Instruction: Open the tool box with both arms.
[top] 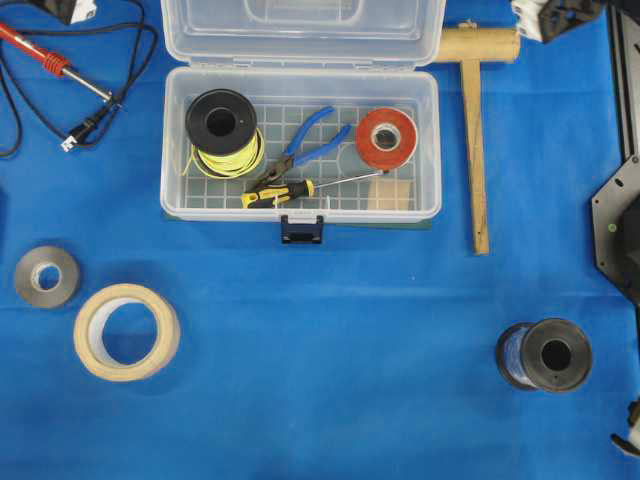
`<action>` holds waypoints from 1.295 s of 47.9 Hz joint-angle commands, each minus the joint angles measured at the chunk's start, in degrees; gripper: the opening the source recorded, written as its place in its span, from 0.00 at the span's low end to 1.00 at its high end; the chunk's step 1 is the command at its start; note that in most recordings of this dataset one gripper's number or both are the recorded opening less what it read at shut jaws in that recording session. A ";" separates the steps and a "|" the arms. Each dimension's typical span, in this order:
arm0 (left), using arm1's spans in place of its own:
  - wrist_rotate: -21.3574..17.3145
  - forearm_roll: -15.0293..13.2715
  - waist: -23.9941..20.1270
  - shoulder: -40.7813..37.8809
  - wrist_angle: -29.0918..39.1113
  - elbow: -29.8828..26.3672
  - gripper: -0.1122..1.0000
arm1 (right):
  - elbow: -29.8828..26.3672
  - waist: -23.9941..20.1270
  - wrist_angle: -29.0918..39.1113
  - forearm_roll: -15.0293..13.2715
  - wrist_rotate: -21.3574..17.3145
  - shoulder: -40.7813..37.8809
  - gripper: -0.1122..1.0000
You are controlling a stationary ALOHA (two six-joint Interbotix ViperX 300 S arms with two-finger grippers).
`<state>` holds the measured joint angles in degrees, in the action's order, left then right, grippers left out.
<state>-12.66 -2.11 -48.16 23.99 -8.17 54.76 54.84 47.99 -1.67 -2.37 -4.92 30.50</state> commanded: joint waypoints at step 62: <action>7.03 -0.26 40.43 13.62 1.05 8.17 0.91 | 1.49 -41.48 2.99 0.44 -0.88 2.37 0.86</action>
<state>-5.98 -2.20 -8.88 37.35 -6.94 63.54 56.87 8.53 0.88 -2.11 -5.71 32.61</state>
